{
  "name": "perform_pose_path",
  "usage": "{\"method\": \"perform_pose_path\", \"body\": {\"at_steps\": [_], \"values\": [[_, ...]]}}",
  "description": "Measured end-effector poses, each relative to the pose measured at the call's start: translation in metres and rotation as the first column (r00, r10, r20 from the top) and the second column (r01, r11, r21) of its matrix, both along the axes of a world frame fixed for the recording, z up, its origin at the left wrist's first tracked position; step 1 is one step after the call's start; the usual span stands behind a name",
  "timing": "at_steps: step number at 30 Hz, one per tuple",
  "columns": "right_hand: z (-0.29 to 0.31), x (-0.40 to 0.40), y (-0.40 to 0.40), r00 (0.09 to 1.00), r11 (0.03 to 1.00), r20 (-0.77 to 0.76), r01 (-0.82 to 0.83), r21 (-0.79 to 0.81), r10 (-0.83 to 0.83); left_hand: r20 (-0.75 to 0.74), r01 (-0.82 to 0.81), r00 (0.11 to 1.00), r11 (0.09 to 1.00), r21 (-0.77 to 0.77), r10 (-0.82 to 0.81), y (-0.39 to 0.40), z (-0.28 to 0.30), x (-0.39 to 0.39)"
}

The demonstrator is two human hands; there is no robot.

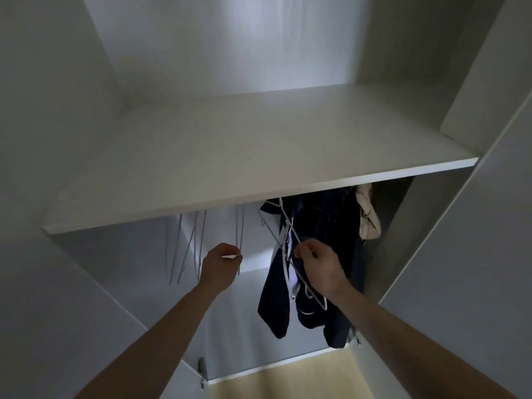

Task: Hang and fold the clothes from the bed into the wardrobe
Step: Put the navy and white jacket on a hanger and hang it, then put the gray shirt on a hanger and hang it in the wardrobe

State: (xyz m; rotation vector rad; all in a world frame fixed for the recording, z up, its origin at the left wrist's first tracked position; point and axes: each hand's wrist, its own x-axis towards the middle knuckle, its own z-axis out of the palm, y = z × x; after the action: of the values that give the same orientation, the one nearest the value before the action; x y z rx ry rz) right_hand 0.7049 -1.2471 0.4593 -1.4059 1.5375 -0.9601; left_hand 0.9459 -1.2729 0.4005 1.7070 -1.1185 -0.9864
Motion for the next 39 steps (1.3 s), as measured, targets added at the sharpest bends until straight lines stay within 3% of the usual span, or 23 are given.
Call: {"method": "perform_pose_path", "body": {"at_steps": [3, 6, 12, 18, 26, 32, 39], "values": [[-0.001, -0.013, 0.039, 1.000, 0.999, 0.008, 0.012, 0.053, -0.012, -0.002, 0.038, 0.999, 0.999, 0.035, -0.038, 0.018, -0.013, 0.005], [-0.010, -0.030, 0.082, 0.994, 0.995, -0.098, 0.049, 0.084, -0.040, 0.003, 0.097, 0.995, 0.994, 0.044, -0.097, 0.039, -0.026, 0.006], [-0.022, -0.069, 0.180, 0.964, 0.979, -0.258, 0.114, 0.171, -0.067, 0.217, 0.340, 0.911, 0.937, 0.082, -0.349, 0.079, -0.046, -0.012], [-0.015, -0.107, 0.296, 0.925, 0.951, -0.348, 0.232, 0.204, -0.151, 0.391, 0.611, 0.681, 0.775, 0.163, -0.619, 0.108, -0.043, -0.052], [-0.010, -0.156, 0.509, 0.858, 0.869, -0.335, 0.462, 0.175, -0.389, 0.531, 0.884, 0.256, 0.418, 0.209, -0.808, 0.214, -0.039, -0.167], [-0.024, -0.195, 0.705, 0.712, 0.702, -0.354, 0.689, 0.182, -0.607, 0.442, 0.941, 0.113, 0.238, 0.239, -0.890, 0.355, -0.042, -0.269], [-0.052, -0.202, 0.896, 0.345, 0.325, -0.377, 0.938, 0.117, -0.860, 0.112, 0.979, -0.008, 0.016, 0.205, -0.994, 0.530, -0.031, -0.378]]}}
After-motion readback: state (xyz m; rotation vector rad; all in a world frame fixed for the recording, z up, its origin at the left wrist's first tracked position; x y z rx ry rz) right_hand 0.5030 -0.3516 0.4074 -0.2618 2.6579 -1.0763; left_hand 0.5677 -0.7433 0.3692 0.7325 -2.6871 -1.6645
